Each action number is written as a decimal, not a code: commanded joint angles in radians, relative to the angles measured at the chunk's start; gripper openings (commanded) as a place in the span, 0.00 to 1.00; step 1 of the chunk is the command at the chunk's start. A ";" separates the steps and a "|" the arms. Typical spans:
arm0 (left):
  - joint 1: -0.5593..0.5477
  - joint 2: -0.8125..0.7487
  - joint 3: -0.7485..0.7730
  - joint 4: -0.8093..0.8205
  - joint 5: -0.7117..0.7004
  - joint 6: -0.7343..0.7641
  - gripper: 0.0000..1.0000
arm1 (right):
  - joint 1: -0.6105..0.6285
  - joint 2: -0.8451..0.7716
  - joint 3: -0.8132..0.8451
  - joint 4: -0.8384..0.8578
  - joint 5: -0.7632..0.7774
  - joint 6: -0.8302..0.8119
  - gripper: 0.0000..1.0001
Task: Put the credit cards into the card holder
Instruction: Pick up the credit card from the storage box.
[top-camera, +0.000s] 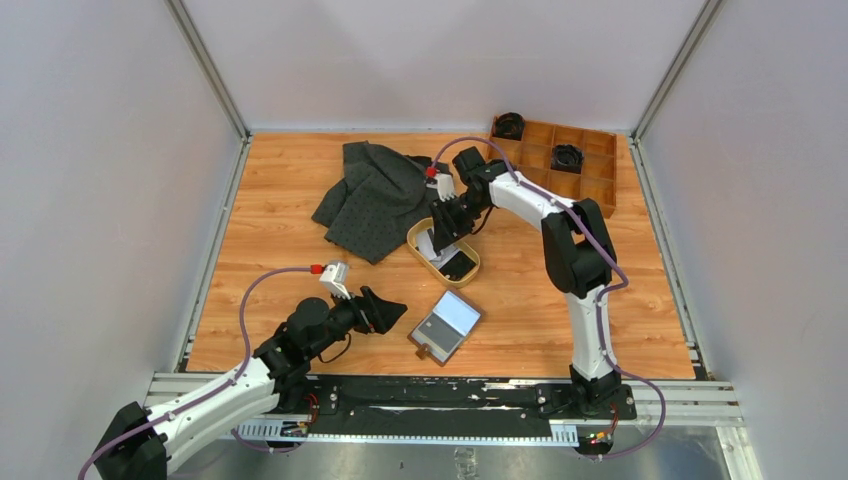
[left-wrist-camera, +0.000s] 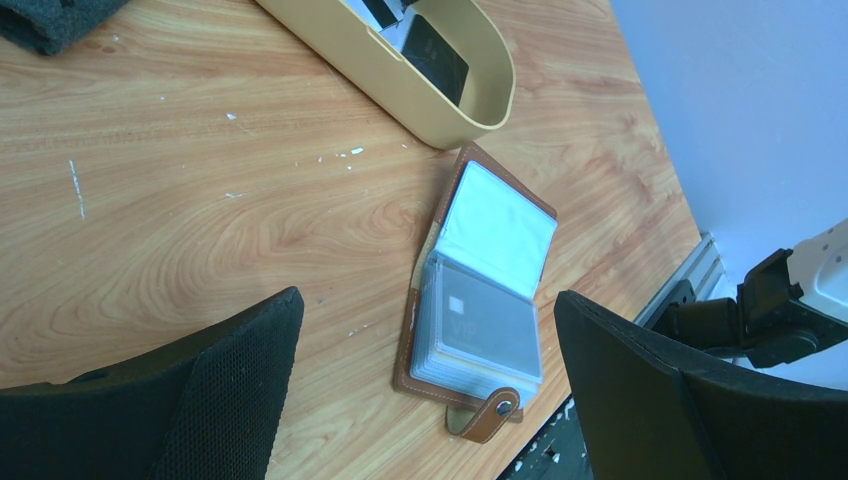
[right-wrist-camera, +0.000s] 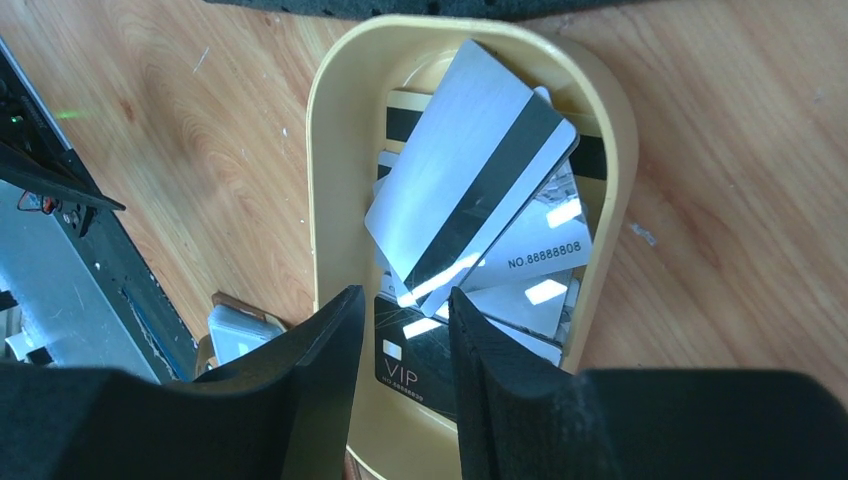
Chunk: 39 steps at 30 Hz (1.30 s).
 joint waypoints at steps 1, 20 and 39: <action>0.006 0.002 -0.011 -0.002 -0.015 -0.001 1.00 | 0.014 -0.039 -0.043 -0.002 -0.045 0.004 0.40; 0.006 0.000 -0.011 -0.002 -0.016 -0.003 1.00 | 0.019 -0.038 -0.061 0.018 -0.052 0.003 0.41; 0.006 0.001 -0.011 -0.002 -0.017 -0.005 1.00 | 0.039 -0.057 -0.058 0.016 0.078 -0.009 0.41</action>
